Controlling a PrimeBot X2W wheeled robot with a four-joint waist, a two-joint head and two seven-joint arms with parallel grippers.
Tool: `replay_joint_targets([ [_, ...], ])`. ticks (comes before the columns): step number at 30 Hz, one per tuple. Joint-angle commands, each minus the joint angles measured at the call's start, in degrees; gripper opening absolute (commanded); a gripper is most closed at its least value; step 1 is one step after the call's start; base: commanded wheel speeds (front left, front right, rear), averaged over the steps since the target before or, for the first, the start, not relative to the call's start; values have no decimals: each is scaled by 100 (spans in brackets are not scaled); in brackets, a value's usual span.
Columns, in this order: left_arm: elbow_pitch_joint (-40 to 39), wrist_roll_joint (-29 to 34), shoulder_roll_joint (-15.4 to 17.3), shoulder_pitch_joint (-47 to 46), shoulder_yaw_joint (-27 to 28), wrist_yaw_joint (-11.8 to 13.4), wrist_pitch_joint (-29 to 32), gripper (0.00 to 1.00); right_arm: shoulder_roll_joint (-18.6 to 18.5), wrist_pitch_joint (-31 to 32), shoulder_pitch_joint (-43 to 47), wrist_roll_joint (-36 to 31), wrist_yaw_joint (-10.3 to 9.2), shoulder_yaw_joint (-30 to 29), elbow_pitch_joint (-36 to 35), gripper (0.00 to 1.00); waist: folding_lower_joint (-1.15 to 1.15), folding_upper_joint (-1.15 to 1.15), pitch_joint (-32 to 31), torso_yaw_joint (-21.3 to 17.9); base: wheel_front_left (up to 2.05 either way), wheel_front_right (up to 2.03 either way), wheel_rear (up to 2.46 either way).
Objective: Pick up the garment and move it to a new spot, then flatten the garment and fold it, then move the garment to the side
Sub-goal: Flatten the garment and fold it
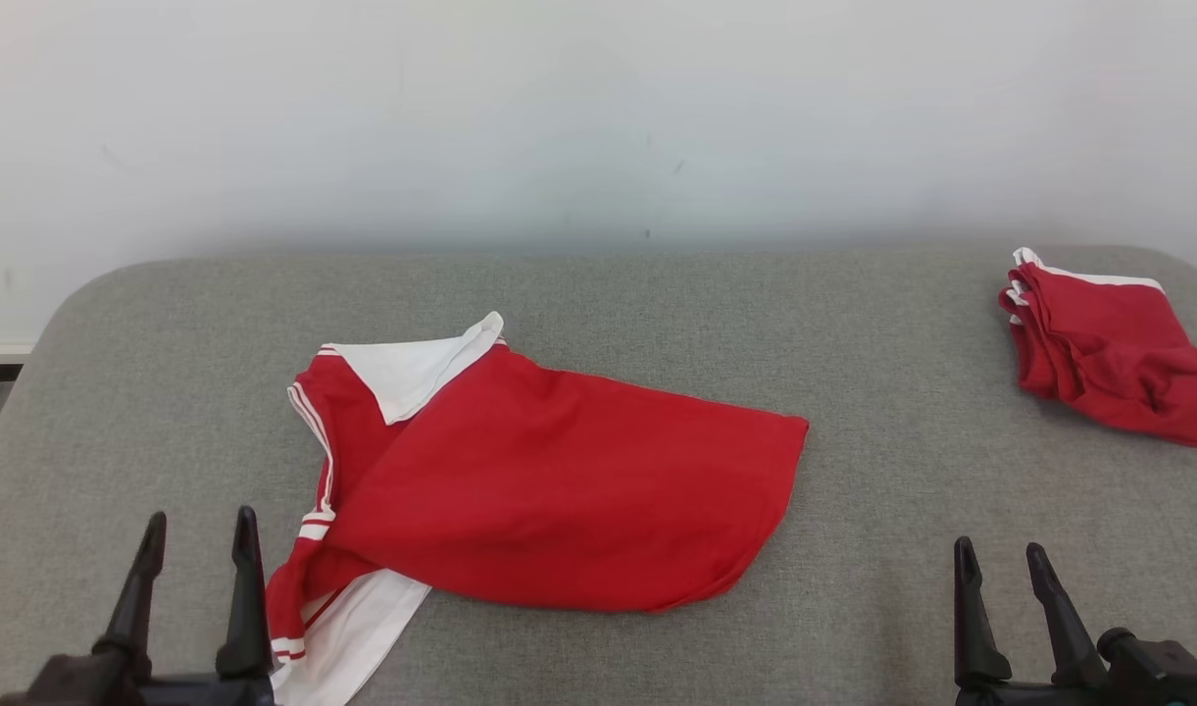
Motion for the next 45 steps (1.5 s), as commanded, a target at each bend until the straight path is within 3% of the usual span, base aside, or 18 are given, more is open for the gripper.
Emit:
replay_joint_targets([
  [1, -121, 118, -81, 174, 48, -33, -18, 100, -2, -14, 58, 43, -15, 14, 10, 100, 1, 0, -18, -4, 0, 0, 0],
  [11, -37, 363, -260, 437, 137, -148, -18, 100, -1, 26, 13, 34, -15, 142, 127, 100, 1, 0, -33, 59, 0, 0, 0],
  [19, 75, 389, -350, 171, -4, -189, -18, 100, -85, 323, -804, -75, -15, 431, 530, 100, 1, 0, 89, 356, 0, 0, 0],
  [25, 165, 309, -408, -30, -184, -190, -18, 100, -123, 486, -1756, -132, -15, 511, 1358, 100, 1, 0, 318, 656, 0, 0, 0],
  [33, 303, 109, -386, -396, -546, -187, -18, 100, -156, 627, -2743, -394, -15, 171, 2996, 100, 1, 0, 664, 1058, 0, 0, 0],
  [44, 376, -12, -332, -652, -650, -188, -18, 100, -70, 501, -3470, -696, -15, -417, 4671, 100, 1, 0, 904, 1225, 0, 0, 0],
  [45, 393, -27, -326, -678, -644, -188, -18, 100, -40, 443, -3545, -645, -15, -454, 4916, 21, 1, 0, 914, 1215, 0, 0, 0],
])
